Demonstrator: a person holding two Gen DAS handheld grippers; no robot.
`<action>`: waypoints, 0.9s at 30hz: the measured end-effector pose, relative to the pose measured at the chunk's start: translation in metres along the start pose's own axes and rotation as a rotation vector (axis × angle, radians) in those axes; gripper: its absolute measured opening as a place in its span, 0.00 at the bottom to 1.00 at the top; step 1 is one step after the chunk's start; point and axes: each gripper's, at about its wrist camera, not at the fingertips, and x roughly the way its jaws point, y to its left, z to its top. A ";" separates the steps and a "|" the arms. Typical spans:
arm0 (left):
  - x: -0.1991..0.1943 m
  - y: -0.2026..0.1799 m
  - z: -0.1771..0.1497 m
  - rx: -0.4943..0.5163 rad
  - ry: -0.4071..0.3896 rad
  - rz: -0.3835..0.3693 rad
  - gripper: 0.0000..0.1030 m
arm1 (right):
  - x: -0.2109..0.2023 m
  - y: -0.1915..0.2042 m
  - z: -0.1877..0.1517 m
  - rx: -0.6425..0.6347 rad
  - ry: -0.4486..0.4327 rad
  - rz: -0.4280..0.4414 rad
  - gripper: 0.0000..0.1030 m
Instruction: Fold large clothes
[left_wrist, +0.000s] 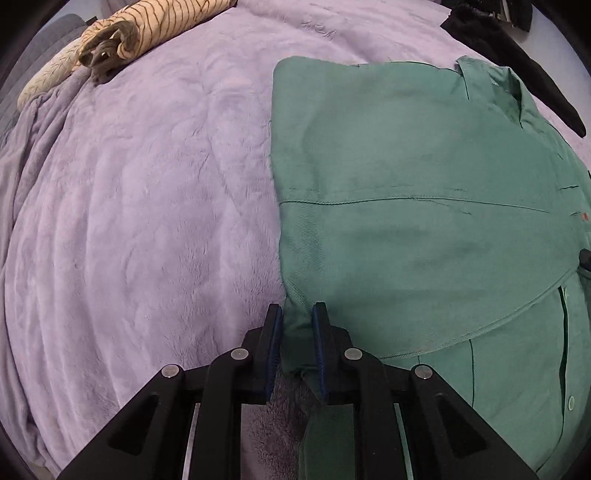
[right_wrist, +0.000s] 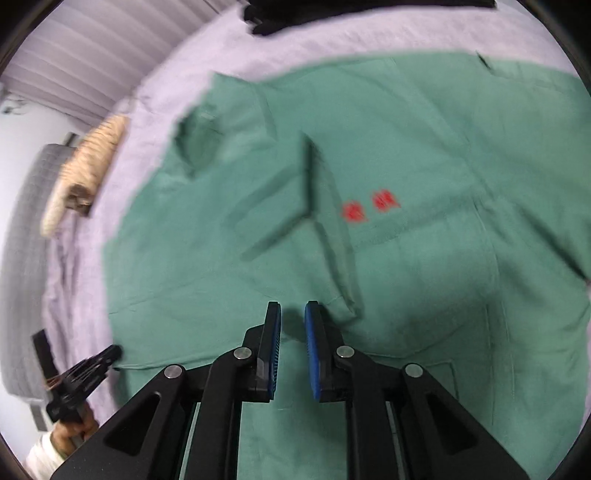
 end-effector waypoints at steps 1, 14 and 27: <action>-0.003 0.001 -0.002 -0.003 -0.007 -0.001 0.18 | 0.002 -0.007 -0.003 0.029 0.002 0.026 0.08; -0.047 -0.010 -0.022 -0.024 0.060 0.035 0.18 | -0.059 -0.032 -0.054 0.115 0.053 0.052 0.14; -0.116 -0.041 -0.056 0.002 0.071 0.002 0.18 | -0.103 0.005 -0.104 0.143 0.089 0.108 0.68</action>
